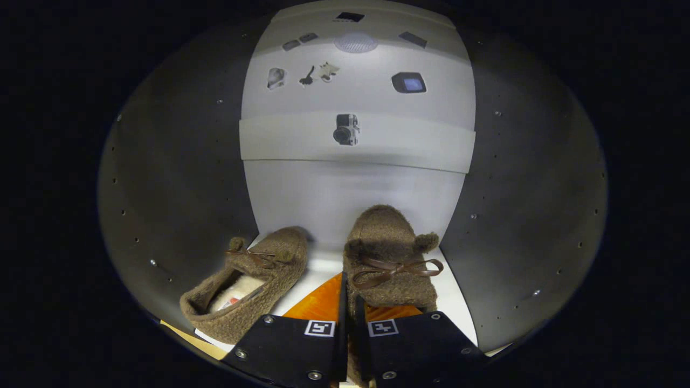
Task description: Open the shoe cabinet door, grab the shoes and put them into the shoe cabinet, then close the shoe cabinet door.
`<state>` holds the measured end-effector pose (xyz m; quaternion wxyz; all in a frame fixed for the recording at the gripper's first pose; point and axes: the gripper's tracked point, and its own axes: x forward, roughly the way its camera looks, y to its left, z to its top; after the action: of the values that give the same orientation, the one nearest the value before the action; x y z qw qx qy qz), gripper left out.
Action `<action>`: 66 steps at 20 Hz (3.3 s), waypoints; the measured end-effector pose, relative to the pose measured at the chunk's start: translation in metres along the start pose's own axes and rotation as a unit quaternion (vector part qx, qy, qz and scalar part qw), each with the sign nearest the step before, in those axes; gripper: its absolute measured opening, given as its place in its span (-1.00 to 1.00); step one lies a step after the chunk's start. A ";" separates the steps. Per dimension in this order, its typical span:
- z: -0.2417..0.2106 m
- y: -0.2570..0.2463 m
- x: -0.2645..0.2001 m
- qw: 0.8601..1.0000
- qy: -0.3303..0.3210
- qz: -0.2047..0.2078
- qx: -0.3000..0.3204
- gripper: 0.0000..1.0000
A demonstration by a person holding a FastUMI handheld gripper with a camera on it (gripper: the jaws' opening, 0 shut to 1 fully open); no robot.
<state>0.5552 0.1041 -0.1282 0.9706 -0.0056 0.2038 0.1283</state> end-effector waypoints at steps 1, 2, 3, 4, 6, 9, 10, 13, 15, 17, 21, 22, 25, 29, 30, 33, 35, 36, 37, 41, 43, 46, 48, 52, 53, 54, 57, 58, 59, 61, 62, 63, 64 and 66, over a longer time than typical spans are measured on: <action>-0.002 0.001 0.005 1.000 0.003 0.000 0.003 -0.84; -0.004 0.000 0.008 1.000 0.004 -0.004 0.001 -0.84; -0.005 0.000 0.010 1.000 0.005 -0.010 -0.002 -0.84; -0.008 -0.002 0.012 1.000 0.008 -0.014 -0.001 -0.84; -0.013 -0.003 0.015 1.000 0.021 -0.016 0.008 -0.73; -0.018 -0.001 0.014 0.999 0.028 -0.014 0.016 -0.61; -0.016 -0.001 0.011 0.999 0.026 -0.015 0.020 -0.60; -0.015 -0.002 0.000 0.999 0.022 -0.017 0.023 -0.60; -0.013 -0.003 -0.010 0.999 0.014 -0.020 0.023 -0.60; -0.011 -0.005 -0.024 0.999 0.005 -0.028 0.017 -0.60; -0.004 -0.001 -0.060 0.999 -0.017 -0.030 0.019 -0.61; -0.002 -0.002 -0.072 0.999 -0.023 -0.033 0.017 -0.60; -0.003 0.003 -0.107 0.998 -0.037 -0.037 0.024 -0.60; -0.012 0.007 -0.161 0.997 -0.050 -0.051 0.015 -0.61; -0.015 0.008 -0.176 0.997 -0.053 -0.052 0.012 -0.61; -0.030 0.019 -0.215 0.997 -0.056 -0.047 0.027 -0.60; -0.038 0.018 -0.244 0.996 -0.065 -0.061 0.018 -0.61; -0.042 0.018 -0.258 0.995 -0.071 -0.069 0.015 -0.61; -0.047 0.020 -0.271 0.994 -0.074 -0.074 0.016 -0.60; -0.072 0.018 -0.321 0.992 -0.078 -0.094 0.029 -0.60; -0.087 0.016 -0.346 0.991 -0.076 -0.106 0.040 -0.61; -0.110 -0.002 -0.390 0.987 -0.074 -0.137 0.049 -0.61; -0.124 -0.015 -0.417 0.983 -0.072 -0.160 0.055 -0.60; -0.149 -0.046 -0.469 0.973 -0.072 -0.209 0.059 -0.61; -0.152 -0.051 -0.480 0.971 -0.070 -0.220 0.062 -0.61; -0.156 -0.060 -0.491 0.968 -0.073 -0.232 0.068 -0.60; -0.165 -0.094 -0.519 0.958 -0.081 -0.264 0.074 -0.60; -0.166 -0.105 -0.525 0.956 -0.086 -0.270 0.077 -0.61; -0.168 -0.114 -0.528 0.955 -0.088 -0.270 0.082 -0.60; -0.168 -0.135 -0.527 0.955 -0.093 -0.269 0.088 -0.60; -0.169 -0.145 -0.524 0.955 -0.093 -0.268 0.089 -0.58; -0.168 -0.154 -0.521 0.955 -0.094 -0.265 0.088 -0.57; -0.165 -0.163 -0.517 0.956 -0.098 -0.261 0.088 -0.55; -0.158 -0.173 -0.510 0.959 -0.105 -0.244 0.094 -0.50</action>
<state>0.0861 -0.1993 -0.0778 0.9844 0.0494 0.1042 -0.1326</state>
